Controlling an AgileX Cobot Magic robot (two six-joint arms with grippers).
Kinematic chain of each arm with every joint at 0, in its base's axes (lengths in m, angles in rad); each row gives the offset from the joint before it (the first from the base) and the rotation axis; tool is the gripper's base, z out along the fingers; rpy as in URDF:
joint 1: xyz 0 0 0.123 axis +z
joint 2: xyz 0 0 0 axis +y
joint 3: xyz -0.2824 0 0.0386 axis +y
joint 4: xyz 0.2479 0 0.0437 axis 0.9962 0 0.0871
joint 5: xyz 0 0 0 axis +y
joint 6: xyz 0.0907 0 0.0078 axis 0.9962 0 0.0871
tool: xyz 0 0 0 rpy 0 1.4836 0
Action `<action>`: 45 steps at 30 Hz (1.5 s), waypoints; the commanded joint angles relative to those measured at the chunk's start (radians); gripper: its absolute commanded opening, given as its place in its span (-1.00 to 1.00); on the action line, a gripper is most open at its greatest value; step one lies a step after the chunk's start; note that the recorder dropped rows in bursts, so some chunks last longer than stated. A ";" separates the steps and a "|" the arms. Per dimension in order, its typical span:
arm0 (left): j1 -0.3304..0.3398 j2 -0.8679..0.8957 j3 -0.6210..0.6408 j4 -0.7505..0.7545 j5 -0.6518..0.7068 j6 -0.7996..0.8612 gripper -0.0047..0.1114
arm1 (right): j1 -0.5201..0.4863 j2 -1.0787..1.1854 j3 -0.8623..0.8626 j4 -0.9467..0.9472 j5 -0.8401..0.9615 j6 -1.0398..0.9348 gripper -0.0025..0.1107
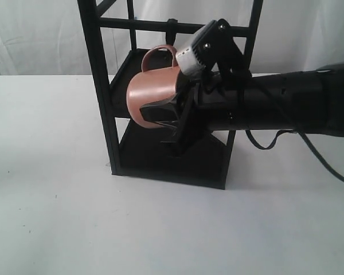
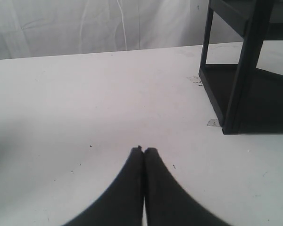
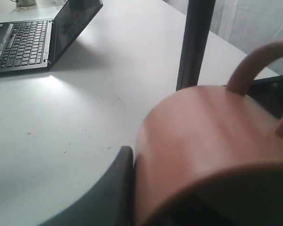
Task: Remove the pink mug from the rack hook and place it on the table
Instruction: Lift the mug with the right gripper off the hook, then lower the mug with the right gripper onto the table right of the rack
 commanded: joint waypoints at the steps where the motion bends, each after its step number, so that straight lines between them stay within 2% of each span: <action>1: 0.003 -0.004 0.004 0.002 -0.003 -0.001 -0.92 | 0.001 -0.058 -0.005 0.021 0.048 -0.011 -0.96; 8: 0.003 -0.004 0.004 0.002 -0.003 -0.001 -0.92 | 0.001 -0.088 -0.005 0.010 0.122 0.028 -0.96; 16: 0.003 -0.004 0.004 0.002 -0.003 -0.001 -0.92 | 0.001 -0.088 -0.005 -0.171 0.261 0.218 -0.96; 21: 0.003 -0.004 0.004 0.002 -0.003 -0.001 -0.92 | 0.001 -0.088 -0.003 -0.420 0.390 0.424 -0.96; 26: 0.003 -0.004 0.004 0.002 -0.003 -0.001 -0.92 | 0.001 -0.088 -0.001 -0.831 0.470 0.754 -0.96; 35: 0.003 -0.004 0.004 0.002 -0.003 -0.001 -0.92 | 0.001 -0.088 0.001 -1.430 0.379 1.278 -0.96; 39: 0.003 -0.004 0.004 0.002 -0.003 -0.001 -0.92 | 0.001 -0.079 0.001 -1.596 0.354 1.435 -0.96; 45: 0.003 -0.004 0.004 0.002 -0.003 -0.001 -0.92 | -0.001 -0.049 0.056 -1.622 0.257 1.457 -0.96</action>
